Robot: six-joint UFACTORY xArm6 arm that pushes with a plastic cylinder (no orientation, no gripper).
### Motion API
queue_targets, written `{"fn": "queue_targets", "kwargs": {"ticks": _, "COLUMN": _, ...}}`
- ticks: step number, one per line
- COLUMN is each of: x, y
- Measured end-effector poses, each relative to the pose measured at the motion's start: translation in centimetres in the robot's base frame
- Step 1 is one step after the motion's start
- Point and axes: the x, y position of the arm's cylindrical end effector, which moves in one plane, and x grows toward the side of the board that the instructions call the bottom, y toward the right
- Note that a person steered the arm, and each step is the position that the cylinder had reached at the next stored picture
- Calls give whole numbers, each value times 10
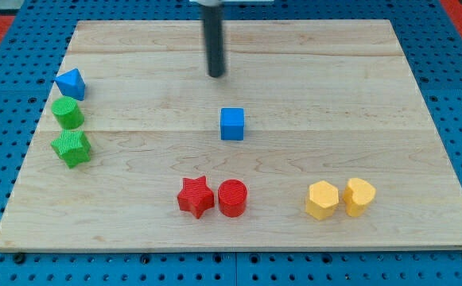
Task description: Move the cube above the triangle
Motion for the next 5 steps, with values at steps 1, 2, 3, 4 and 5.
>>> {"fn": "queue_targets", "kwargs": {"ticks": 1, "x": 95, "y": 24}}
{"fn": "queue_targets", "kwargs": {"ticks": 2, "x": 115, "y": -36}}
{"fn": "queue_targets", "kwargs": {"ticks": 3, "x": 73, "y": -98}}
{"fn": "queue_targets", "kwargs": {"ticks": 4, "x": 37, "y": -108}}
{"fn": "queue_targets", "kwargs": {"ticks": 5, "x": 13, "y": -137}}
